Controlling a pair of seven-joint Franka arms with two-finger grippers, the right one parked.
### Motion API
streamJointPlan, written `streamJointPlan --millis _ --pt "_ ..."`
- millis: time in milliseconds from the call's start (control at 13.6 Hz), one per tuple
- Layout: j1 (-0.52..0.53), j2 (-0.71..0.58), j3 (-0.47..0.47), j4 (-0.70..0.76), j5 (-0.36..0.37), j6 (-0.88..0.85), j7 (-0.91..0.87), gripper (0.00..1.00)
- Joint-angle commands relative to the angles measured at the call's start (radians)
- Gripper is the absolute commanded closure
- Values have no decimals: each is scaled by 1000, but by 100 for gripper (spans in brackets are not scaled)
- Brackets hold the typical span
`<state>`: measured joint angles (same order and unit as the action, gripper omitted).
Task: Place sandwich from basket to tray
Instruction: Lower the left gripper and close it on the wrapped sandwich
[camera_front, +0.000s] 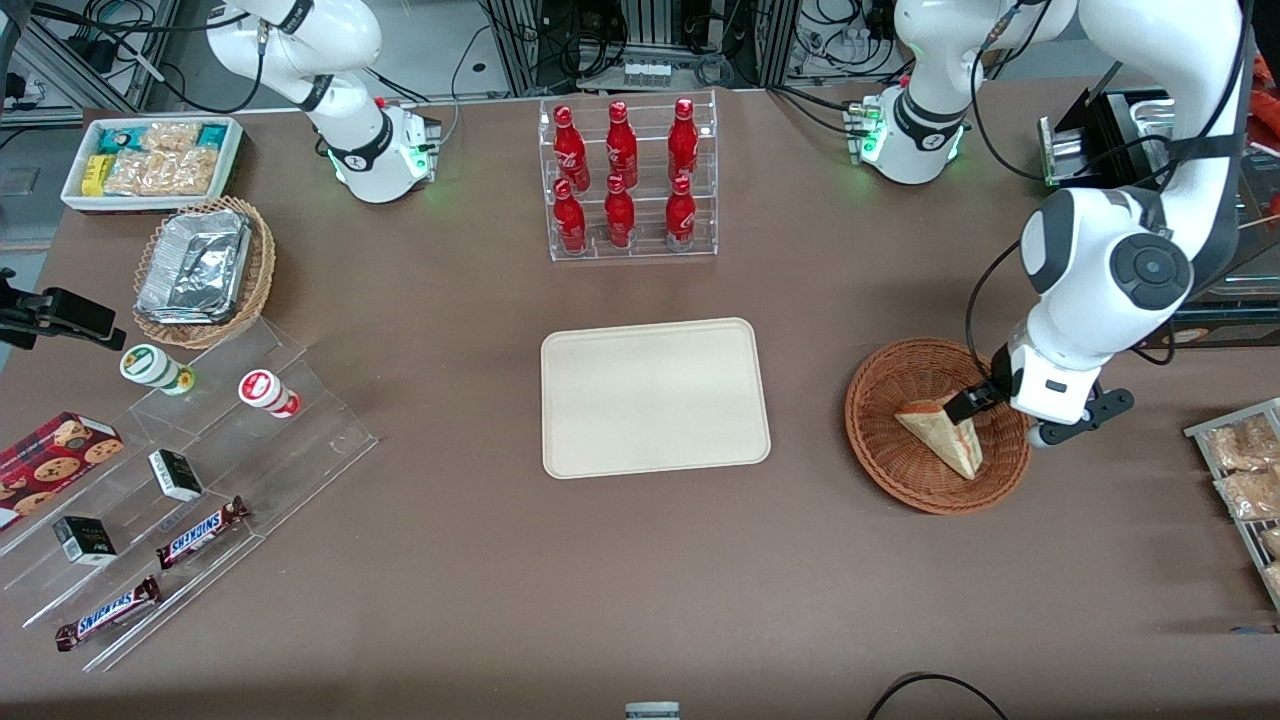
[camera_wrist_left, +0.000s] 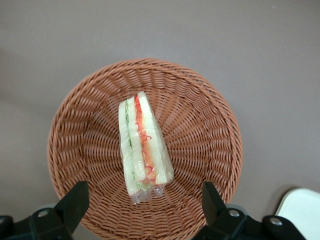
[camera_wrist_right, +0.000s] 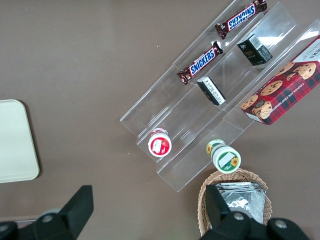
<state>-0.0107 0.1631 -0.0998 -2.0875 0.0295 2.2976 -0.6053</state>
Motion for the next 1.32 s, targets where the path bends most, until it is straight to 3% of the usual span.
streamJointPlan --millis 0,734,807,954,1028,1248 --pt "3 7 -6 -60 13 93 -128 0" --pt "0 113 -12 -115 13 241 -189 0" --pt "0 124 -12 -114 13 253 -189 12" --pt "0 127 -12 -108 12 253 -191 83" --pt "0 125 -12 -103 13 253 -188 100" --pt "-2 110 -14 -77 15 234 -172 100"
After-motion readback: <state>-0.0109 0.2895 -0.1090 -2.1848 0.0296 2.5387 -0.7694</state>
